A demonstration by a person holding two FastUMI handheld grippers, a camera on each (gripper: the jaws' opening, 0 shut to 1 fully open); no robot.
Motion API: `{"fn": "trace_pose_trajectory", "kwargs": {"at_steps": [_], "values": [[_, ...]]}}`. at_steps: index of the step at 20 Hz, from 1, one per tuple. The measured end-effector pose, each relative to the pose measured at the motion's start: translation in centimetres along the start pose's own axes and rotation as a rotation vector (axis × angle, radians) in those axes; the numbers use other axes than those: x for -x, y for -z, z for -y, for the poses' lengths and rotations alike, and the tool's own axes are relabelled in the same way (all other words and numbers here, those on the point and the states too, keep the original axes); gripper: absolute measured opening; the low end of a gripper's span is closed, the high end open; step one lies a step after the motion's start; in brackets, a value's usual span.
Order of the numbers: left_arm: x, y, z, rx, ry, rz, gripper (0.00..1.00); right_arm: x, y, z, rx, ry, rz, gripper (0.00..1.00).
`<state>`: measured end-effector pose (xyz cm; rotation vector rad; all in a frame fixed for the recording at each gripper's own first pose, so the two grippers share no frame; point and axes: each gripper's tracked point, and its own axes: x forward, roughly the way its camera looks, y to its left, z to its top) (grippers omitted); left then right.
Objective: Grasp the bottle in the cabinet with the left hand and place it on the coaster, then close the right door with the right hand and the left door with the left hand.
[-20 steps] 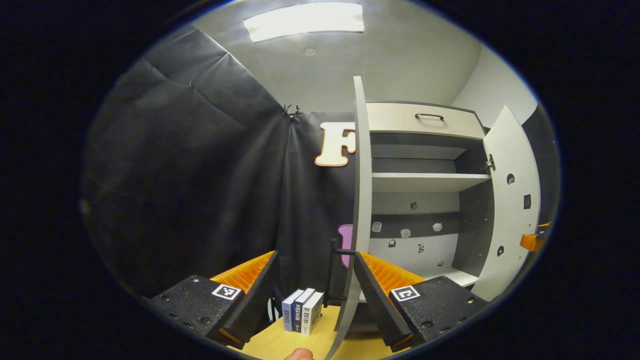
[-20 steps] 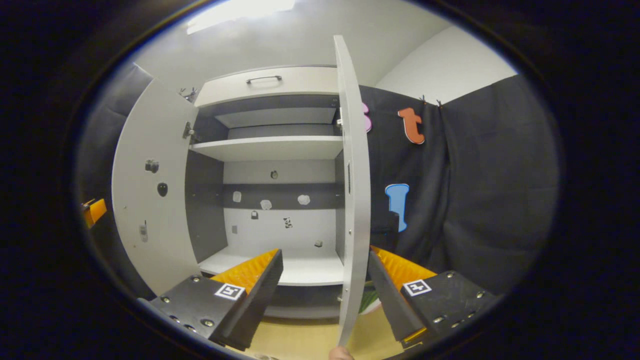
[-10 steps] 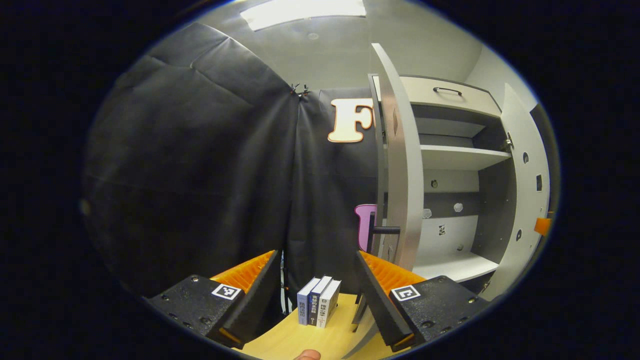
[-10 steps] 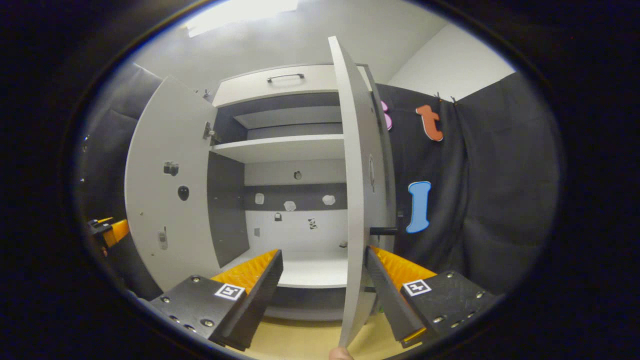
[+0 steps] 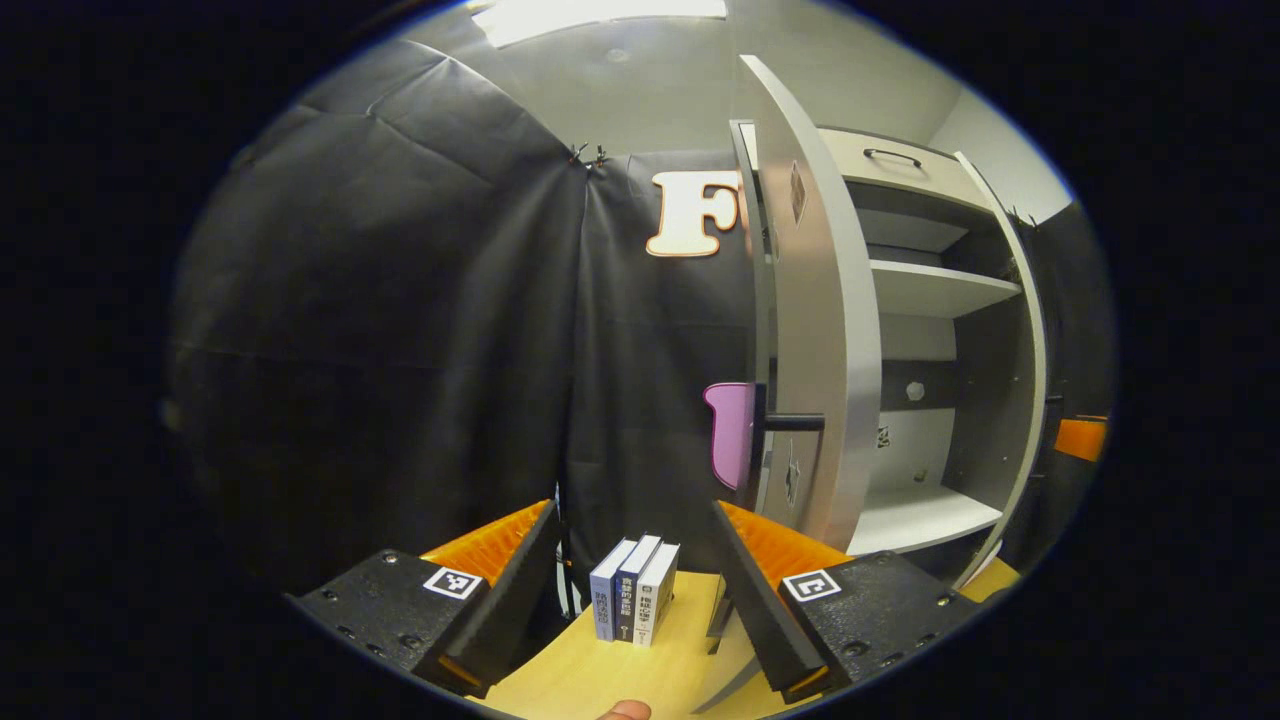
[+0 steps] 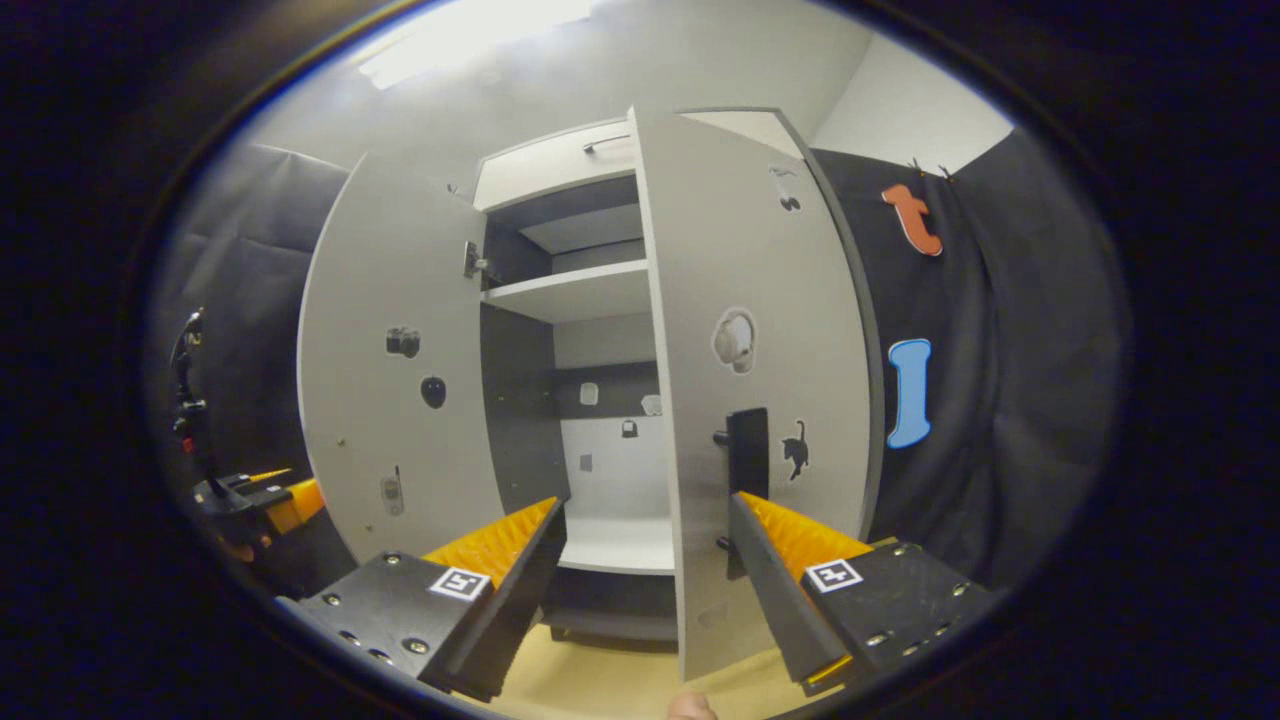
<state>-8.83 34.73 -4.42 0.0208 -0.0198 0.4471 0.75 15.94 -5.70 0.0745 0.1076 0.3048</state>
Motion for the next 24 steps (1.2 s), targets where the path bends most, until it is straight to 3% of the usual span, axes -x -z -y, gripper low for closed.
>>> {"fn": "trace_pose_trajectory", "kwargs": {"at_steps": [2,3,4,7,8,9,10,11,13,15,18,19,20,21,22,24], "values": [[0.0,0.2,0.0,0.003,0.004,-0.005,0.94,0.1,-0.3,0.7,0.004,0.015,0.005,0.99],[-0.1,0.1,0.0,0.001,0.007,-0.003,0.94,0.1,-0.5,1.1,0.008,0.023,0.008,0.94],[-0.2,0.1,0.1,-0.003,0.008,-0.005,0.94,0.2,-0.6,1.5,0.011,0.036,0.012,0.99],[-0.1,0.1,0.2,-0.006,0.016,-0.007,0.94,0.4,-1.2,2.9,0.019,0.067,0.026,0.99],[-0.1,0.0,0.3,-0.005,0.025,-0.007,0.87,0.5,-1.4,3.5,0.025,0.08,0.03,0.99],[-0.1,0.1,0.4,-0.003,0.032,-0.011,0.94,0.7,-1.5,4.1,0.031,0.092,0.034,0.99],[-0.1,0.2,0.5,0.0,0.034,-0.014,0.87,0.8,-1.7,4.7,0.038,0.107,0.037,0.99],[-0.2,0.1,0.4,0.002,0.035,-0.014,0.92,0.9,-2.0,5.4,0.045,0.123,0.041,0.99],[-0.1,0.1,0.6,0.007,0.042,-0.017,0.86,1.3,-2.3,6.3,0.049,0.149,0.049,0.99],[-0.1,0.1,0.8,0.013,0.051,-0.019,0.91,1.7,-2.5,7.0,0.048,0.166,0.054,0.99],[0.0,0.1,1.1,0.028,0.066,-0.023,0.92,2.1,-2.6,7.4,0.051,0.175,0.059,0.99],[0.0,0.1,1.4,0.033,0.074,-0.025,0.92,2.3,-2.6,7.3,0.052,0.174,0.057,0.94],[0.1,0.1,1.6,0.036,0.084,-0.025,0.92,2.3,-2.5,7.2,0.052,0.173,0.056,0.99],[0.2,0.0,1.9,0.037,0.094,-0.025,0.92,2.3,-2.4,7.0,0.053,0.171,0.054,0.94],[0.2,-0.1,2.1,0.036,0.105,-0.024,0.92,2.4,-2.3,6.9,0.053,0.17,0.054,0.99],[0.5,0.0,3.1,0.031,0.129,-0.027,0.92,2.6,-2.1,6.6,0.055,0.165,0.049,0.99]]}}
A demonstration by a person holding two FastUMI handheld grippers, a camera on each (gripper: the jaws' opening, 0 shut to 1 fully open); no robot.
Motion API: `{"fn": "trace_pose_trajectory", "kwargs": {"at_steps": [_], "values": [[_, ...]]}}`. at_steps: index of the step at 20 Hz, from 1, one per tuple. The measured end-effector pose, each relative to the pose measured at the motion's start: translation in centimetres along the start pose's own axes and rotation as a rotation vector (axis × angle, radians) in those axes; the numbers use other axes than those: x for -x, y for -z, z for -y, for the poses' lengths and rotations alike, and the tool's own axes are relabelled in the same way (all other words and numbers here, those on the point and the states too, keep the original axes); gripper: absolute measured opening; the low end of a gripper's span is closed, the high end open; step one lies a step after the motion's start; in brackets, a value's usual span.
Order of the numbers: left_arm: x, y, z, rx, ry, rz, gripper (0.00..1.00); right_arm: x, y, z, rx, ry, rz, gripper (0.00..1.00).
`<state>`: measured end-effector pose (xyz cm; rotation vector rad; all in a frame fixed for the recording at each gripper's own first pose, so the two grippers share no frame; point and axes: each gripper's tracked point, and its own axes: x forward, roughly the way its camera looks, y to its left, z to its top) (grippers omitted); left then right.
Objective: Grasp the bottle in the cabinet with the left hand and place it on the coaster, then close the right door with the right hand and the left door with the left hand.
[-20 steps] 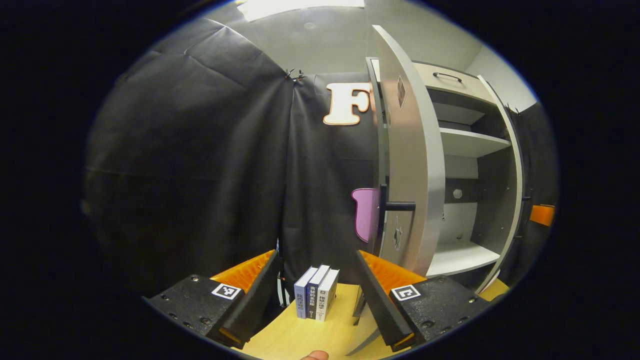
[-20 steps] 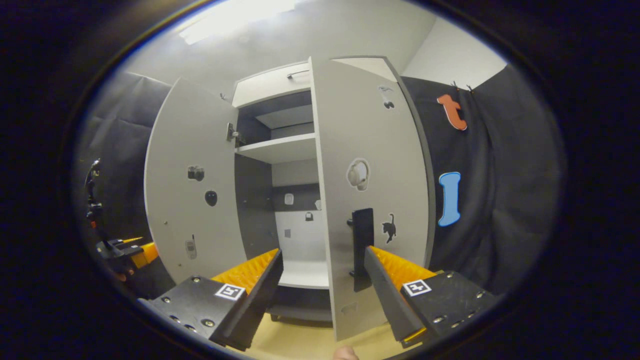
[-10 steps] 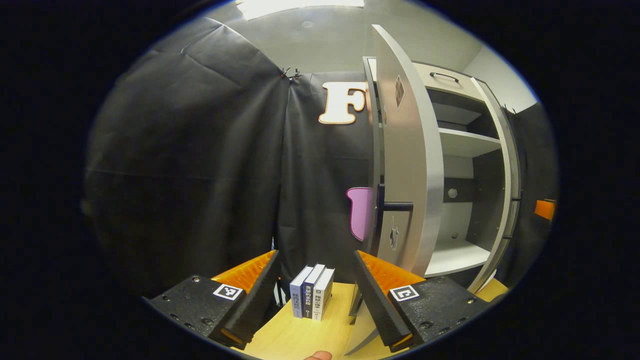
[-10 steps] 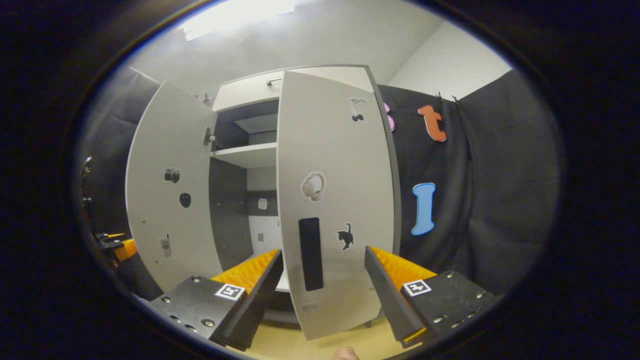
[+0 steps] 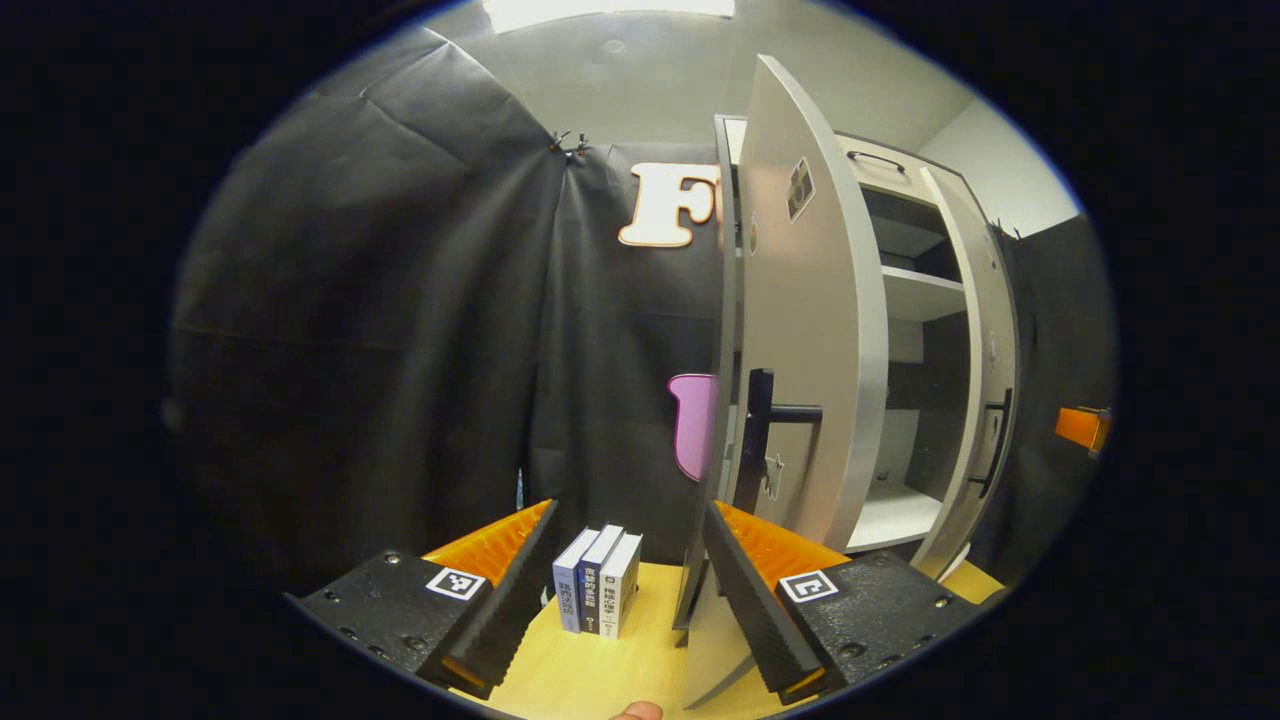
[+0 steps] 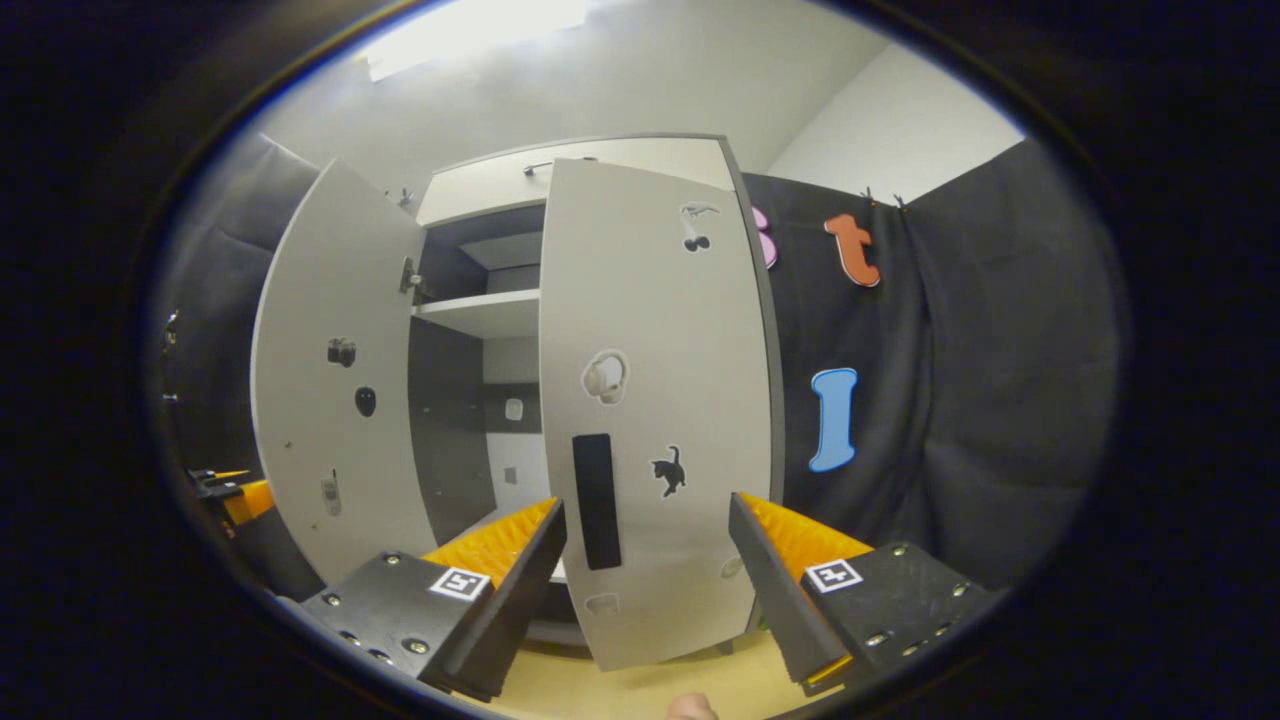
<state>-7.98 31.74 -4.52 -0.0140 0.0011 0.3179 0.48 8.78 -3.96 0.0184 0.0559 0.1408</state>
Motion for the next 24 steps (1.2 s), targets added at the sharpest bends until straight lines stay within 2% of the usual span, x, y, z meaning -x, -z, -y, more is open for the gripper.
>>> {"fn": "trace_pose_trajectory", "kwargs": {"at_steps": [5,6,7,8,9,10,21,24], "values": [[0.2,0.3,3.1,0.017,0.084,-0.011,0.91,0.4,-0.1,0.3,0.003,0.008,0.002,0.99],[0.2,0.3,3.7,0.022,0.097,-0.014,0.91,0.6,-0.3,0.4,0.001,0.013,0.004,0.94],[0.2,0.4,4.3,0.024,0.111,-0.015,0.92,0.8,-0.5,0.6,0.002,0.018,0.006,0.99],[0.2,0.4,4.8,0.026,0.125,-0.017,0.92,1.0,-0.5,0.9,0.004,0.026,0.007,0.99],[0.2,0.5,5.4,0.027,0.138,-0.019,0.92,1.2,-0.5,1.2,0.007,0.033,0.008,0.94],[0.2,0.5,5.9,0.028,0.15,-0.021,0.92,1.3,-0.5,1.5,0.008,0.041,0.007,0.99],[-0.3,-0.1,10.6,0.043,0.249,-0.003,0.92,2.9,-0.7,3.5,0.007,0.087,0.008,0.99],[-0.4,-0.2,12.6,0.059,0.297,0.0,0.92,3.2,-0.5,3.8,0.017,0.097,0.003,0.99]]}}
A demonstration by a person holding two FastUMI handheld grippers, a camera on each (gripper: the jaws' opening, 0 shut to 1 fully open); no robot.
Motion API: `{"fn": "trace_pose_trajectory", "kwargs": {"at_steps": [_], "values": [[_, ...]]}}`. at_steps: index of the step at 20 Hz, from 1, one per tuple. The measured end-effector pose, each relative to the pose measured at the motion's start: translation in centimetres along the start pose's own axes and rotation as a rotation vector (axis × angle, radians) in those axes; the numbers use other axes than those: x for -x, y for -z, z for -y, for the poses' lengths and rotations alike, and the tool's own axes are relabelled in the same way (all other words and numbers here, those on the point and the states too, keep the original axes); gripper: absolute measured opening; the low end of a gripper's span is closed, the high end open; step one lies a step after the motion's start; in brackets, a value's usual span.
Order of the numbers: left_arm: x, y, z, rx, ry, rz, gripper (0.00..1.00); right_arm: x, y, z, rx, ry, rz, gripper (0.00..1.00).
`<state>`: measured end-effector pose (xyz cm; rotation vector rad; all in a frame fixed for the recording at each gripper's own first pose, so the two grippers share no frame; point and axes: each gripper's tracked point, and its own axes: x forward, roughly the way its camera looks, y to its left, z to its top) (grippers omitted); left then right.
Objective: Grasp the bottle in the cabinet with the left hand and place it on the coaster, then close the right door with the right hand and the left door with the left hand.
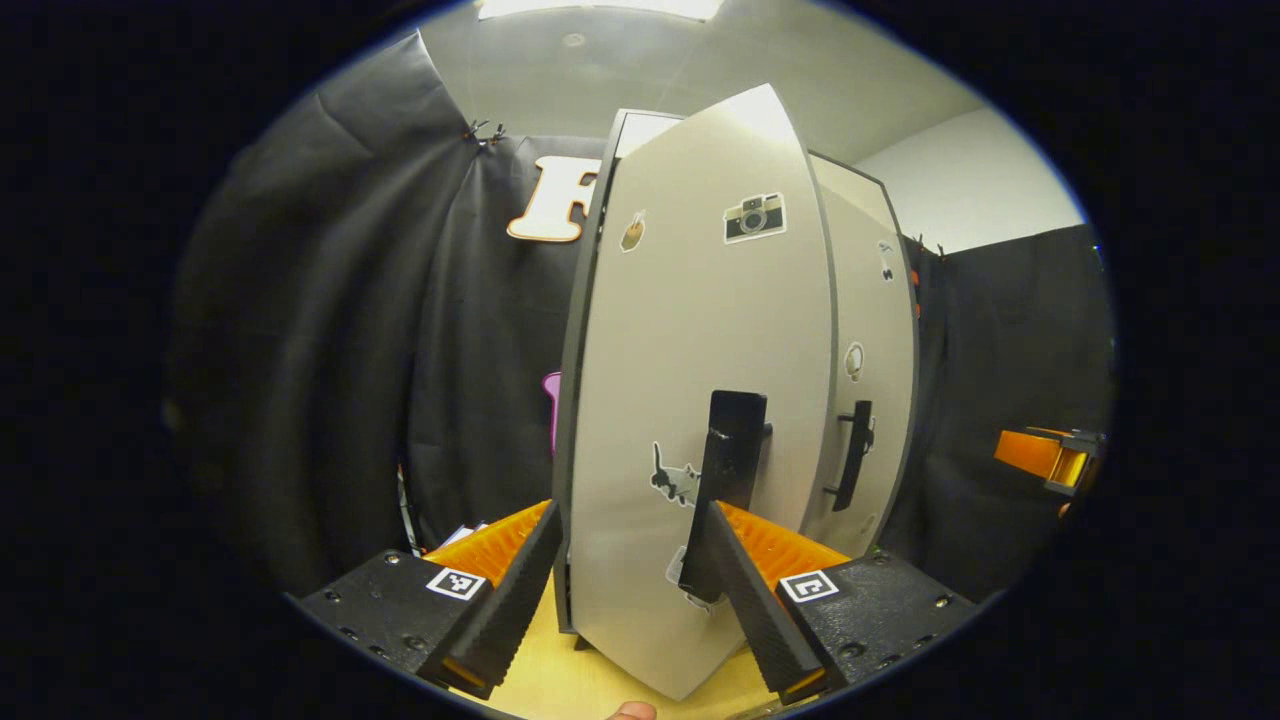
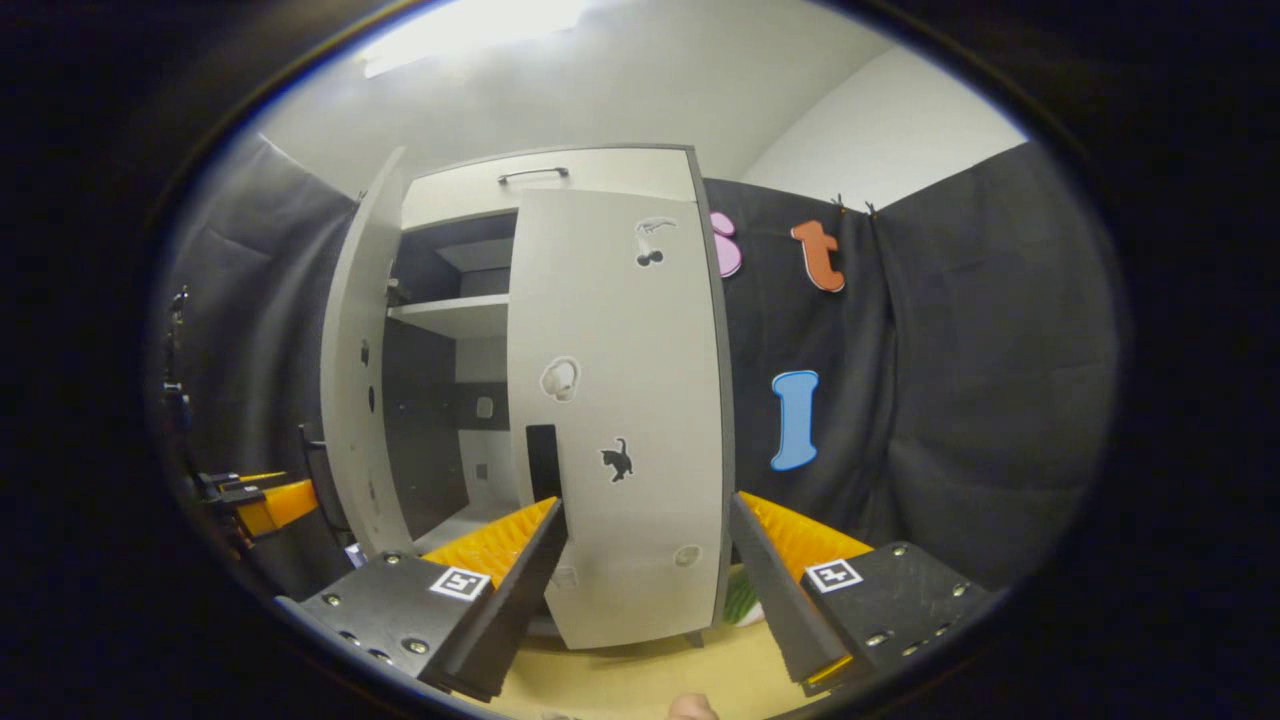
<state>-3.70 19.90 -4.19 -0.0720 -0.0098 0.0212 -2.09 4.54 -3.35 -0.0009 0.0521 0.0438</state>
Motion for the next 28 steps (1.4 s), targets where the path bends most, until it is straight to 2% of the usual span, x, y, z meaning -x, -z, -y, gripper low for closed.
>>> {"fn": "trace_pose_trajectory", "kwargs": {"at_steps": [2,3,4,7,8,9,10,28], "values": [[-0.6,0.1,1.4,0.008,0.034,-0.003,0.92,0.2,0.1,0.3,0.001,0.008,-0.001,0.99],[-0.7,0.1,2.0,0.008,0.046,-0.005,0.86,0.3,0.0,0.6,0.001,0.012,0.0,0.99],[-0.9,0.2,2.6,0.007,0.059,-0.005,0.92,0.3,-0.1,0.8,0.003,0.017,0.0,0.99],[-1.5,0.3,3.9,0.008,0.087,-0.008,0.92,0.6,-0.1,1.6,0.007,0.034,0.002,0.99],[-1.7,0.2,4.2,0.01,0.094,-0.009,0.86,0.6,-0.1,1.8,0.006,0.04,0.002,0.99],[-1.8,0.3,4.4,0.012,0.098,-0.009,0.92,0.6,-0.2,2.0,0.007,0.044,0.003,0.99],[-1.9,0.3,4.5,0.013,0.102,-0.009,0.92,0.6,-0.2,2.2,0.007,0.048,0.003,0.99],[-2.9,0.3,5.3,0.035,0.086,-0.02,0.92,0.4,-0.6,2.8,0.016,0.044,-0.002,0.99]]}}
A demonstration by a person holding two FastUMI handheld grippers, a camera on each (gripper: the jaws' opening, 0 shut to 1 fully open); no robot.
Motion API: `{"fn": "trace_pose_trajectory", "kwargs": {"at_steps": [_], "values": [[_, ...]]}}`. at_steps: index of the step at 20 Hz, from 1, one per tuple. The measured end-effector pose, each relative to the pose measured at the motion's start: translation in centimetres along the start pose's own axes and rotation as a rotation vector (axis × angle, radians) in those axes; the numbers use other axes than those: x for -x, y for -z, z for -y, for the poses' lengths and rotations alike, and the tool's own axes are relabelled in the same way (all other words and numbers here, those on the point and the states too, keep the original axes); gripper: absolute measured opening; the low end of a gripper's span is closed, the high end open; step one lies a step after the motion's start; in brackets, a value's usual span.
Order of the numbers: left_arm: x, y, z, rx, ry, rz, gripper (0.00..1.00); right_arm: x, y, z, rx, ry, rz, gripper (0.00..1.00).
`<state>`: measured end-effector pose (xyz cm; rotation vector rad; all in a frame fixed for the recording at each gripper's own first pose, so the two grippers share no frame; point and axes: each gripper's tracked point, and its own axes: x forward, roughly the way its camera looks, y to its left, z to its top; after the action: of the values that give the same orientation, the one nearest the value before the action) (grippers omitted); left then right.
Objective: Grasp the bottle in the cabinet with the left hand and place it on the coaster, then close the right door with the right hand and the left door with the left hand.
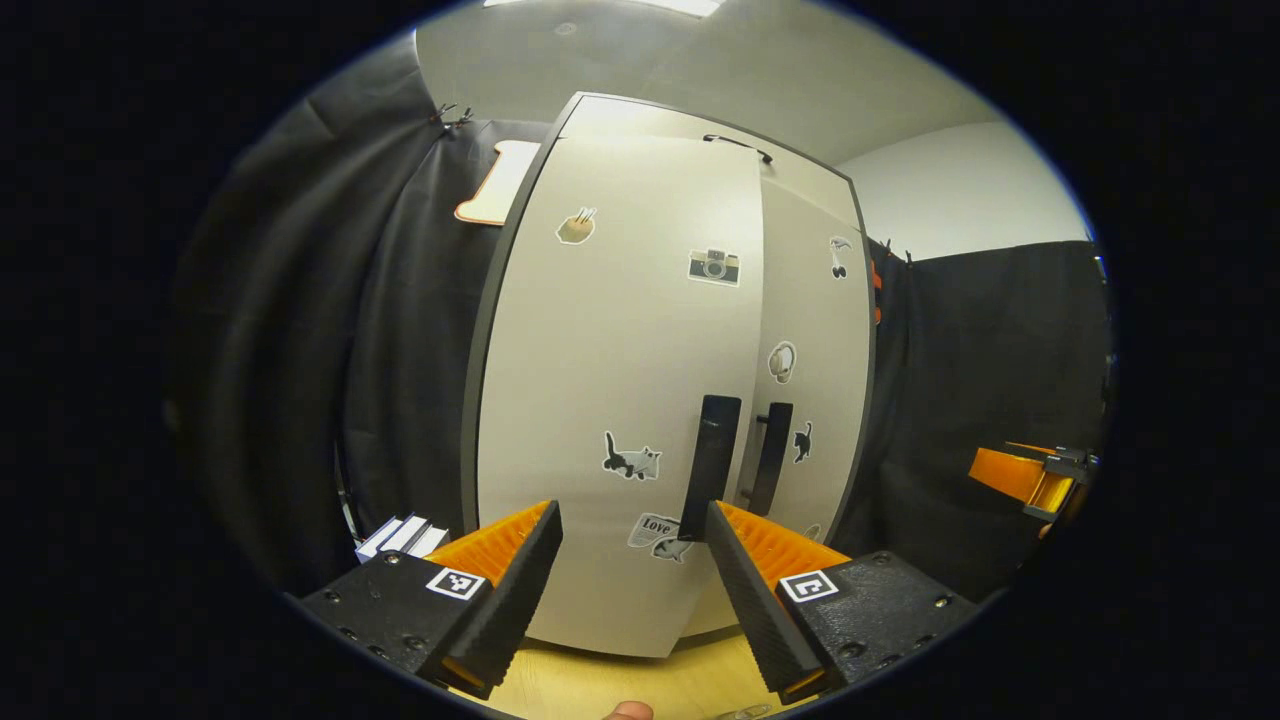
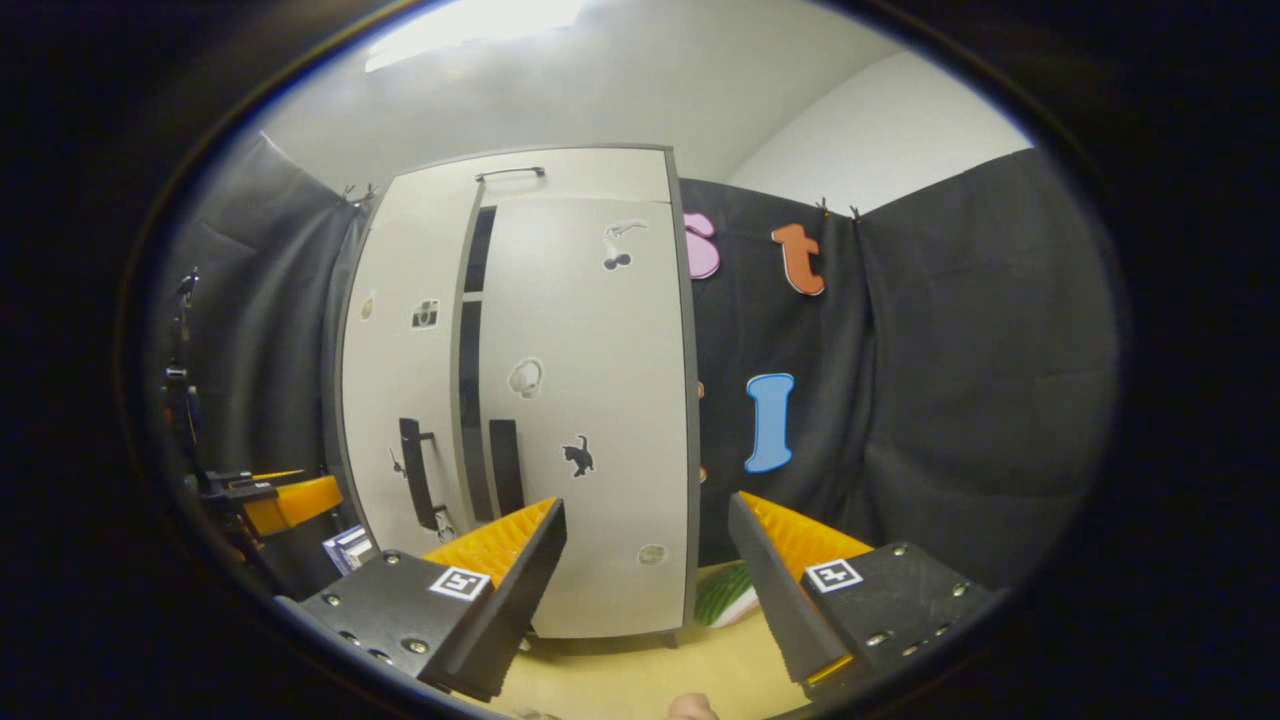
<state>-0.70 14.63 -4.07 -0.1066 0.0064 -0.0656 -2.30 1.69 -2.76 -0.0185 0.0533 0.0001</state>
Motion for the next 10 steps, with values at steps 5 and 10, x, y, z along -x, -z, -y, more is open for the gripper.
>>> {"fn": "trace_pose_trajectory", "kwargs": {"at_steps": [5,10], "values": [[-0.07,-0.04,0.02,-0.007,-0.002,-0.002,0.92,0.04,0.01,-0.14,0.001,-0.007,-0.004,0.99],[-0.21,0.01,0.23,-0.008,0.0,-0.009,0.92,0.05,0.1,-0.12,0.003,-0.007,-0.007,0.99]]}}
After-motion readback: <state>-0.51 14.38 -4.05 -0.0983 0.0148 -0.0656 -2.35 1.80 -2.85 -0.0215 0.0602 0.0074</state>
